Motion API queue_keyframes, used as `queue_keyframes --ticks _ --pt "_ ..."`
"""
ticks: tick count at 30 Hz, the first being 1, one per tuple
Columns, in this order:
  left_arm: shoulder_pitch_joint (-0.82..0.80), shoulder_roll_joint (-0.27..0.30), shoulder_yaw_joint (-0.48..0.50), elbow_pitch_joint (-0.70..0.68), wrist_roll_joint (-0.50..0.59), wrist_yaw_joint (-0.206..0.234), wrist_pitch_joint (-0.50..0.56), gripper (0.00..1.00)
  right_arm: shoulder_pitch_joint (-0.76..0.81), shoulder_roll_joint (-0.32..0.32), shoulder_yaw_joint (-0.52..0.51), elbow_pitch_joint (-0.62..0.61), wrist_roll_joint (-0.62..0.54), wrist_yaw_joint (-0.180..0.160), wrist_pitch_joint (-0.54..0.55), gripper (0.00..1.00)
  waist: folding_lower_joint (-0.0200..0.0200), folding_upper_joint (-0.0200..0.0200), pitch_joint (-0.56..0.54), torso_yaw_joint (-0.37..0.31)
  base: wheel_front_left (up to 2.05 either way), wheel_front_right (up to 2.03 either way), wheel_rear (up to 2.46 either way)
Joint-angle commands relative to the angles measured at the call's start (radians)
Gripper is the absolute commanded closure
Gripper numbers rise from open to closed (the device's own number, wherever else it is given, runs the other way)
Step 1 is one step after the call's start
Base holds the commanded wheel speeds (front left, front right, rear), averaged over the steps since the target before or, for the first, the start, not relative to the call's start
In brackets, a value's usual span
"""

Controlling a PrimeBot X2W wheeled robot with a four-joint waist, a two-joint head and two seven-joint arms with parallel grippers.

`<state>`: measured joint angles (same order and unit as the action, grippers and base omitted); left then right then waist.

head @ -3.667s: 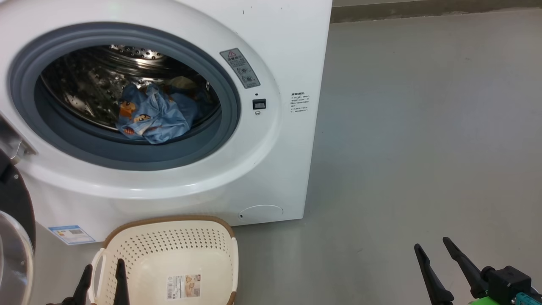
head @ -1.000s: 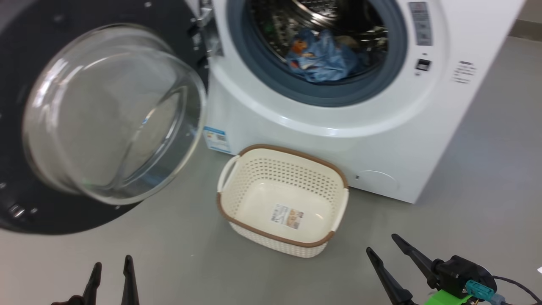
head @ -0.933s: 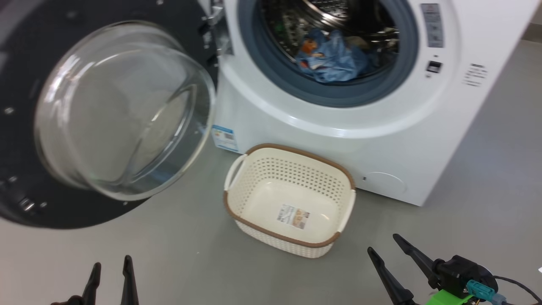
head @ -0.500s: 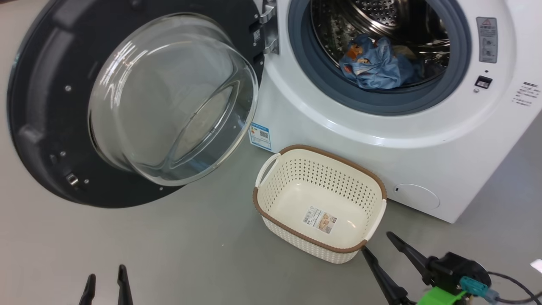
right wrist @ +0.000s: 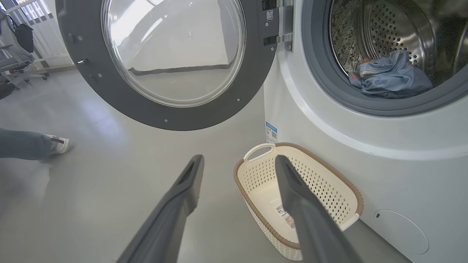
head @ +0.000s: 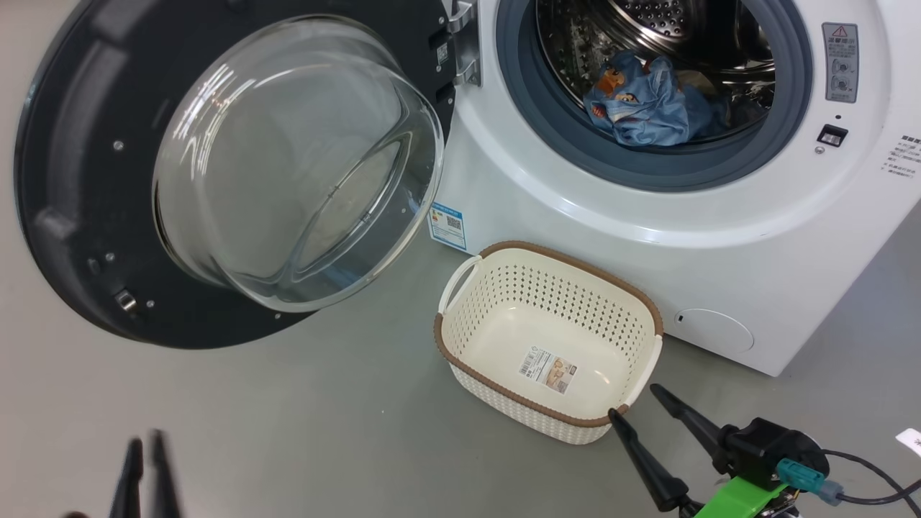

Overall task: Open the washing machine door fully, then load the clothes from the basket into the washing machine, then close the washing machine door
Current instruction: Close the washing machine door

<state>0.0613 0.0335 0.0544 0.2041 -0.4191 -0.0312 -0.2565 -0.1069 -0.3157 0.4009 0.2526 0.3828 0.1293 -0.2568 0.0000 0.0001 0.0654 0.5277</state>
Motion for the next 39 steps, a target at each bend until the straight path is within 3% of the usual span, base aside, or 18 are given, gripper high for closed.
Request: queue_keyframes --ticks 1,7,13,14,16,21,23,29,39 --pt "-0.027 0.017 0.053 -0.051 -0.007 -0.010 -0.005 1.00 -0.025 -0.007 0.004 -0.022 0.013 0.001 -0.005 0.00 0.0000 -0.0001 -0.002 -0.001 0.00 0.00 0.00" --pt "-0.082 0.027 0.150 -0.193 -0.007 -0.062 -0.005 1.00 0.013 0.006 -0.028 -0.033 0.003 0.001 -0.005 0.00 0.0000 -0.0001 -0.009 -0.007 0.00 0.00 0.00" --pt "-0.268 0.154 0.213 -0.206 -0.104 -0.092 0.010 1.00 0.046 0.012 -0.059 -0.043 -0.006 0.001 -0.005 0.00 0.0000 -0.0001 -0.007 -0.012 0.00 0.00 0.00" --pt "-0.361 0.220 0.238 -0.163 -0.176 -0.096 0.029 1.00 0.050 0.011 -0.064 -0.047 -0.010 0.001 -0.005 0.00 0.0000 -0.0001 0.000 -0.020 0.00 0.00 0.00" --pt "-0.448 0.285 0.256 -0.103 -0.240 -0.098 0.048 1.00 0.047 0.008 -0.067 -0.050 -0.013 0.001 -0.005 0.00 0.0000 -0.0001 0.010 -0.031 0.00 0.00 0.00" --pt "-0.656 0.394 0.301 0.132 -0.466 -0.099 0.144 1.00 0.038 -0.003 -0.074 -0.056 -0.018 0.001 -0.005 0.00 0.0000 -0.0001 0.038 -0.054 0.00 0.00 0.00" --pt "-0.692 0.414 0.310 0.187 -0.510 -0.099 0.172 1.00 0.035 -0.005 -0.074 -0.057 -0.019 0.001 -0.005 0.00 0.0000 -0.0001 0.045 -0.058 0.00 0.00 0.00" --pt "-0.852 0.501 0.324 0.488 -0.692 -0.099 0.402 1.00 0.018 -0.023 -0.074 -0.062 -0.022 0.001 -0.005 0.00 0.0000 -0.0001 0.085 -0.078 0.00 0.00 0.00" --pt "-0.994 0.577 0.263 0.765 -0.753 -0.091 0.723 1.00 0.005 -0.042 -0.082 -0.069 -0.026 0.001 -0.005 0.00 0.0000 -0.0001 0.125 -0.086 0.00 0.00 0.00"
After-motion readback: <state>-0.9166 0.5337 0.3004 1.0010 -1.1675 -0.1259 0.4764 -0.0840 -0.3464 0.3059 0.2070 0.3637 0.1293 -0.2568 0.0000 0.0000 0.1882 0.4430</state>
